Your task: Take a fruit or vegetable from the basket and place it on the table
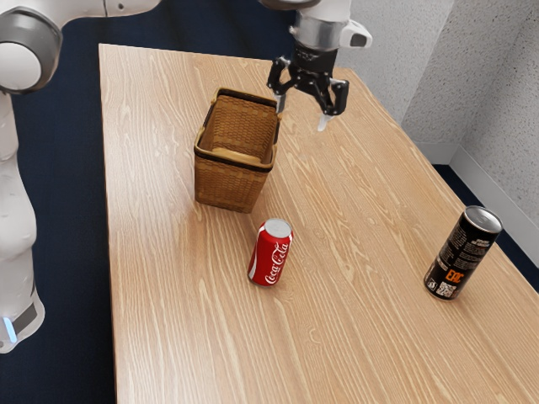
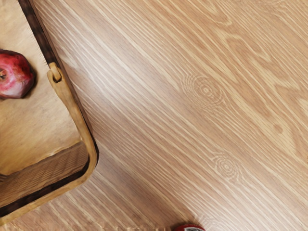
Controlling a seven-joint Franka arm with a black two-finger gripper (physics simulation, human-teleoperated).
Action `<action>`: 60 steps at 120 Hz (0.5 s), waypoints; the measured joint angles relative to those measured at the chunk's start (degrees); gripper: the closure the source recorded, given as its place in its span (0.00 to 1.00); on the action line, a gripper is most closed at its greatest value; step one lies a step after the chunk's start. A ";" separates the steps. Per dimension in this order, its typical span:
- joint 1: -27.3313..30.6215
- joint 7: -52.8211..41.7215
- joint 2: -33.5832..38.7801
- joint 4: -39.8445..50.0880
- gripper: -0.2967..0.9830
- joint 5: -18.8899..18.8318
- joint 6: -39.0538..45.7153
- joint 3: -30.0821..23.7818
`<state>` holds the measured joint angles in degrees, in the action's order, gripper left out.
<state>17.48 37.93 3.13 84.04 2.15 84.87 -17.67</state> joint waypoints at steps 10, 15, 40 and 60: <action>-0.47 13.10 0.09 -0.13 0.23 0.21 -0.99 -0.35; -0.64 18.99 0.09 -0.15 0.23 0.30 -1.36 -0.39; -0.98 43.13 0.68 -0.12 0.23 0.11 -3.03 1.36; -5.95 57.31 0.77 0.16 0.23 -0.07 -3.83 9.43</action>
<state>11.52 95.25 3.91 84.20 2.08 81.04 -8.24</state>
